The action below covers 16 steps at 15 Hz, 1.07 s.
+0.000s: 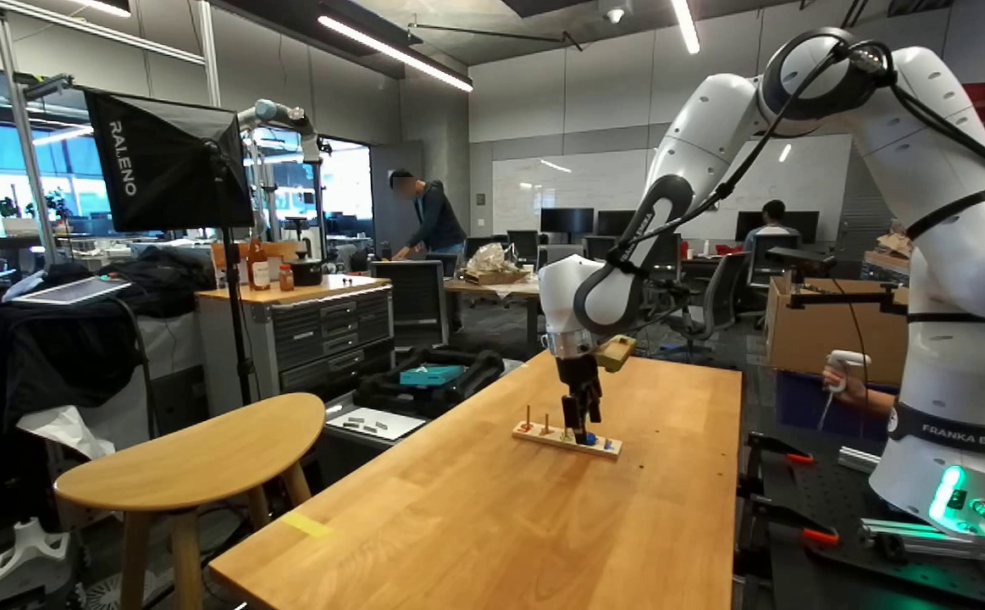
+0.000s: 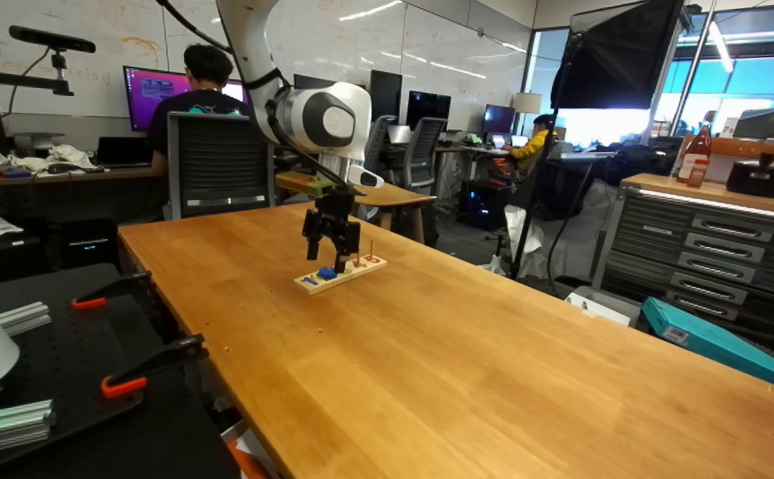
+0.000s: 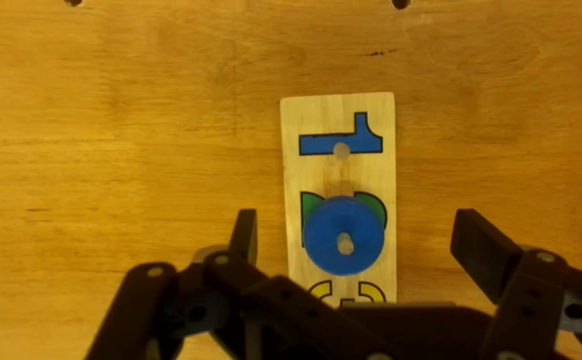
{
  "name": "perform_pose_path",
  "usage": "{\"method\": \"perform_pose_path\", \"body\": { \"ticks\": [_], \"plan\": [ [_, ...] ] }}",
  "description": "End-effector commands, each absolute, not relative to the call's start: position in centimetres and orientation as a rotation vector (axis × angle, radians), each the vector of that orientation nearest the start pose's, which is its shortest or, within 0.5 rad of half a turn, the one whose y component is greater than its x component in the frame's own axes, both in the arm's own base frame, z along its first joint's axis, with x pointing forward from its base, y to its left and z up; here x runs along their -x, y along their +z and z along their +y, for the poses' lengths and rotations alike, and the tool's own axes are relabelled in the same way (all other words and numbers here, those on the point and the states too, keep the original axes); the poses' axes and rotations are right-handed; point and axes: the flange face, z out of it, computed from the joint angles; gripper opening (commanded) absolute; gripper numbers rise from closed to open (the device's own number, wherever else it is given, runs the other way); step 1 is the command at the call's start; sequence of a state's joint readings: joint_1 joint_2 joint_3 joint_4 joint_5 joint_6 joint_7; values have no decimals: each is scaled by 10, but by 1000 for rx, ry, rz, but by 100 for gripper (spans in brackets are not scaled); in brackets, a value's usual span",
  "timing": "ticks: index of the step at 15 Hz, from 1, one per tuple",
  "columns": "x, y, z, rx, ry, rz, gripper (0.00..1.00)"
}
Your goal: Put the blue disc on the table
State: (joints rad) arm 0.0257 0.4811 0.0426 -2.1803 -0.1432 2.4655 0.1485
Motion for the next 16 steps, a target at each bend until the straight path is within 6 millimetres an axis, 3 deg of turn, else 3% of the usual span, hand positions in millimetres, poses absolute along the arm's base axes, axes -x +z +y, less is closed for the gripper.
{"method": "perform_pose_path", "body": {
  "ticks": [1, 8, 11, 16],
  "plan": [
    [-538, 145, 36, 3198, 288, -94, 72],
    [-537, 143, 36, 3198, 275, -106, 18],
    [-538, 145, 37, 3198, 279, -99, 18],
    [-540, 179, 62, 3179, 249, -139, 18]
  ]
}}
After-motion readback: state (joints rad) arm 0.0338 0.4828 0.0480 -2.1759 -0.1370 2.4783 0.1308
